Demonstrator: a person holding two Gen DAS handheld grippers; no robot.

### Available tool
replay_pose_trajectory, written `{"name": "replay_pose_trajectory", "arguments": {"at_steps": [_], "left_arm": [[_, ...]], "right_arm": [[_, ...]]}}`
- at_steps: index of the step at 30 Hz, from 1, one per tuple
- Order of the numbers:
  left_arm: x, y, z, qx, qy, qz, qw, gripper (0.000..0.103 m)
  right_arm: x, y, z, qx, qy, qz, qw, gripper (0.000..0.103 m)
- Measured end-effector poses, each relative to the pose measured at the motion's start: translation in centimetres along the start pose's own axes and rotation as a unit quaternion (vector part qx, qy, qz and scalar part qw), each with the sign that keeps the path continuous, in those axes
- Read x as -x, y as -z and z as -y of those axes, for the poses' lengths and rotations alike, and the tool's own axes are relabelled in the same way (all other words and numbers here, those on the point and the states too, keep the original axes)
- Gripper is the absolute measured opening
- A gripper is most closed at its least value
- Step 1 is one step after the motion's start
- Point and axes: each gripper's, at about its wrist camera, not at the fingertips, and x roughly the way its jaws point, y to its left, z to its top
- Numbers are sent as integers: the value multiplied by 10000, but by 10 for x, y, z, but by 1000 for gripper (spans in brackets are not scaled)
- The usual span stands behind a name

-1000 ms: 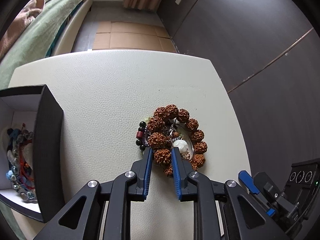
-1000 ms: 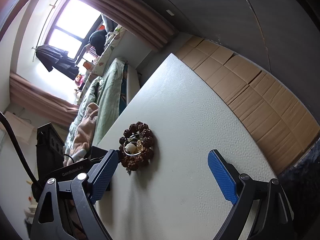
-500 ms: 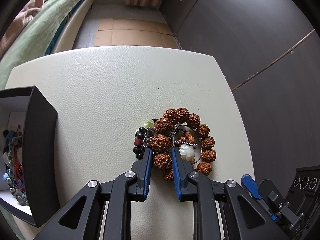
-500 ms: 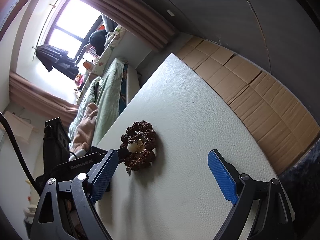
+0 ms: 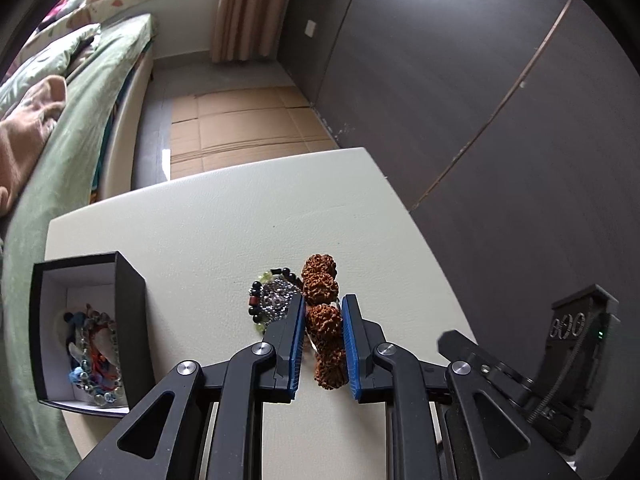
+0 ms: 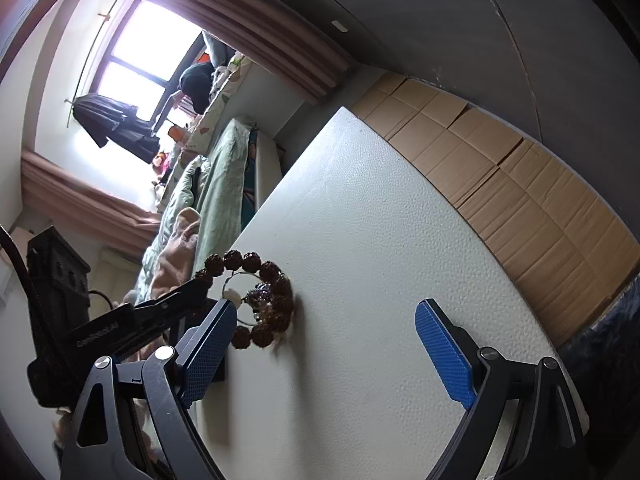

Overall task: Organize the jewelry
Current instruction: 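Grasp the brown bead bracelet with the left tool and lift it, then carry the brown bead bracelet toward the black box with the left tool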

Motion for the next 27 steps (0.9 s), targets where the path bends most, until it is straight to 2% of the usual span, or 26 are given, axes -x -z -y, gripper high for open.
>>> {"name": "replay_pose_trajectory", "arguments": {"at_steps": [7,9,10,11,13,18,24,27], "left_arm": [[22,1,-2,-172,166,94,9997,19],[25,5,3,-496,-255,161,9983,19],[21,7,6,-621,-372,129,9973,19],[15,9,6,-659,-336,6,9973,19],[-1,14,0,-503,-142,-298,9982,19],[-29,21,-15,-153,-22,-551,9984,19],[-36,18,-19,-129,-155,-551,9983,19],[-46,21,-20,-136,-167,-703,9973,19]], "right_arm": [[0,0,0,3,3,-2,10000,92],[0,1,-1,16,20,5,10000,92],[0,1,-1,24,20,13,10000,92],[0,1,-2,33,7,20,10000,92],[-1,2,-3,51,21,19,10000,92],[-3,1,-2,58,80,-20,9999,92],[-3,1,-1,61,100,-30,9999,92],[-5,1,-3,113,125,-51,9998,92]]}}
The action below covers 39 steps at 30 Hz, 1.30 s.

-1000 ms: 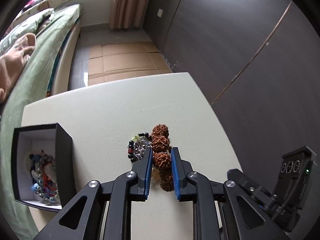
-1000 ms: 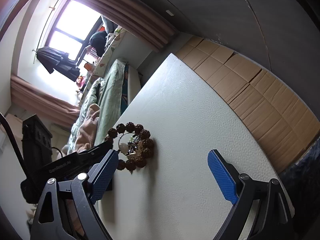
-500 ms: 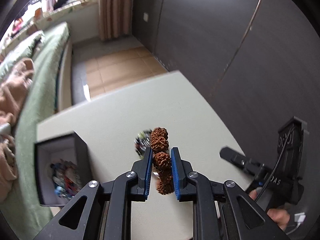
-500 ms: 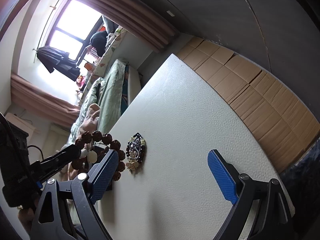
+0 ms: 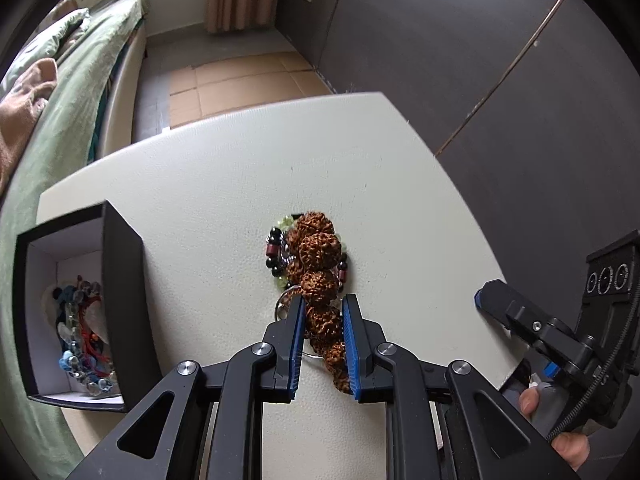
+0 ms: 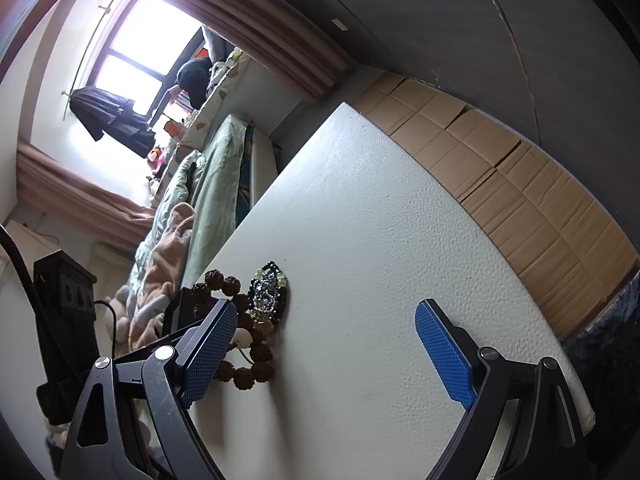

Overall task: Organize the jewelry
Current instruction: 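Carry the brown bead bracelet toward the black box with the left tool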

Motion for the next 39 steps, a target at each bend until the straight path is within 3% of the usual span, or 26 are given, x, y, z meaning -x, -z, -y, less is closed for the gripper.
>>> {"name": "replay_pose_trajectory", "arguments": {"at_steps": [6,10,15,24,27,29,32,39], "left_arm": [[-2,-1,5,-131,-173,-21,9998,19],[19,0,3,-222,-309,142,9992,19],[46,-1,7,-611,-966,450,9924,19],[86,4,3,-788,-918,797,9895,19],[97,10,12,-1137,-1231,1041,9804,19],[86,12,14,-1283,-1082,790,9826,19],[62,16,5,-1090,-766,338,9905,19],[61,18,-12,-895,-881,325,9916,19]], "right_arm": [[-3,4,-4,64,17,-58,10000,92],[0,4,-1,-16,-2,-36,10000,92],[-1,6,-2,30,51,-36,10000,92],[-5,9,-8,49,-93,-102,9999,92],[-8,10,-13,54,-213,-148,9996,92],[-11,12,-17,69,-256,-181,9995,92],[-16,14,-21,61,-296,-235,9993,92],[-17,17,-22,94,-188,-223,9995,92]]}}
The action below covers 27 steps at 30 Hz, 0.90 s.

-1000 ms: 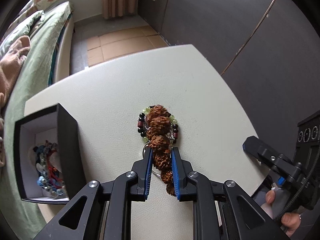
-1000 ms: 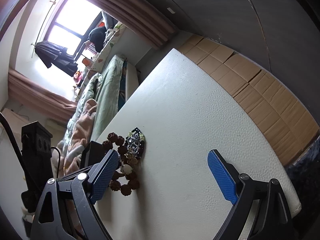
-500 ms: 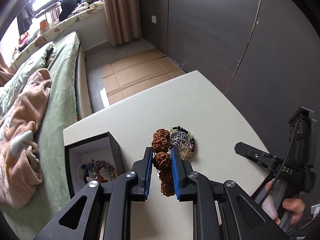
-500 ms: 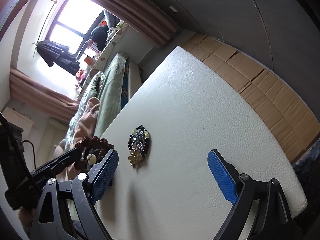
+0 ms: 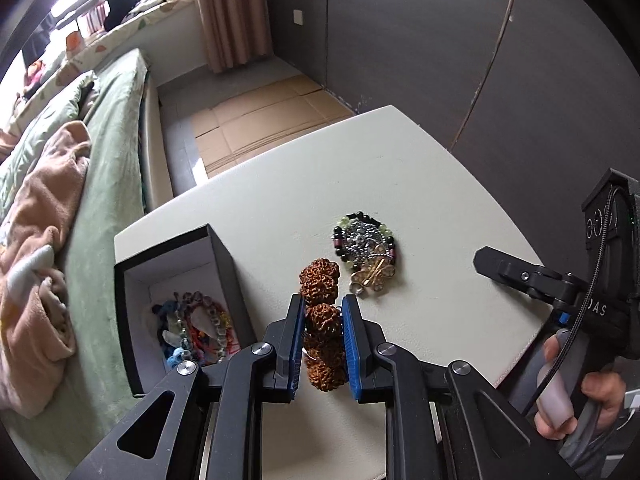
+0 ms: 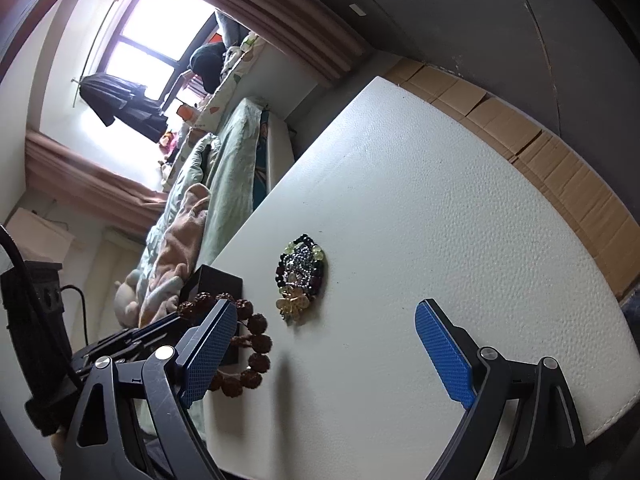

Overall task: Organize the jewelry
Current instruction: 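Carry the brown bead bracelet toward the black box with the left tool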

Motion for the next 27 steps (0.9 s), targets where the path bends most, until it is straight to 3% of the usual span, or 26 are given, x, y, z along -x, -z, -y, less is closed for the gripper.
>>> {"name": "replay_pose_trajectory", "arguments": {"at_steps": [6,12,22,27], "left_arm": [[-14,7,-11,-11,-314,-209,9993,19],[-34,13,-8,98,218,-465,9986,19],[2,4,-20,211,128,-100,9996,19],[21,2,-27,305,250,102,9992,19]], "right_arm": [[-5,0,-4,21,-2,-52,10000,92],[-14,6,-16,174,-24,-190,9997,92],[-11,6,-12,122,8,-179,9998,92],[-16,7,-30,284,-213,-269,9990,91]]}}
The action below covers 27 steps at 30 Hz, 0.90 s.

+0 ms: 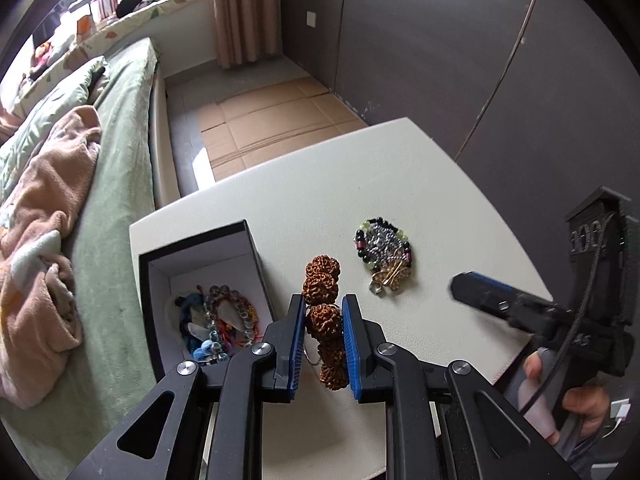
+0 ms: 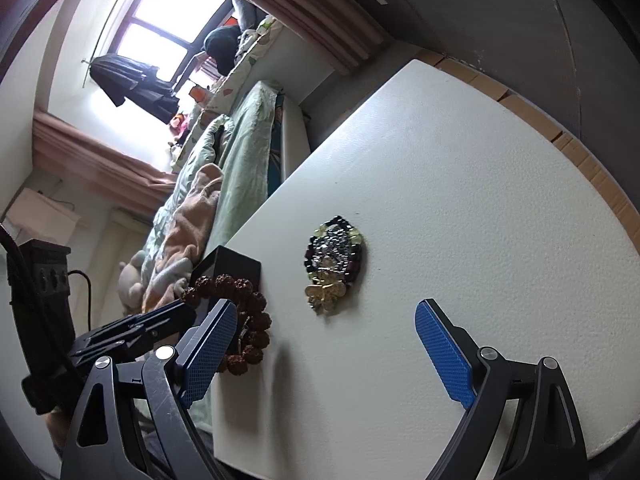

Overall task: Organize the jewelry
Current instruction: 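Carry the brown bead bracelet toward the black box with the left tool, then lower the bead bracelet over the box with the left tool while the right grasps the silver bangle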

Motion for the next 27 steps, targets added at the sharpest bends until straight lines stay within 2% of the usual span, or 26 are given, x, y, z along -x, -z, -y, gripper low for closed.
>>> {"name": "replay_pose_trajectory", "arguments": {"at_steps": [4,11,14,16,18,22,27], "left_arm": [[20,-2,-6,46,221,223,9995,19],[42,-2,-34,309,152,490,9982,19],[48,1,-46,427,127,540,9975,19],[51,4,-54,487,107,557,9972,19],[55,7,-60,531,99,585,9968,19],[61,11,-75,689,122,665,9953,19],[64,16,-92,918,161,703,9932,19]], "right_arm": [[-11,3,-15,119,-117,-136,9998,84],[-28,13,-32,191,-187,-353,9990,80],[-42,18,-41,204,-297,-560,9978,80],[-53,21,-45,214,-338,-712,9967,76],[-61,23,-49,254,-218,-825,9960,69],[-71,24,-60,607,433,-915,9930,68],[-83,18,-81,1225,1032,-1127,9806,66]]}}
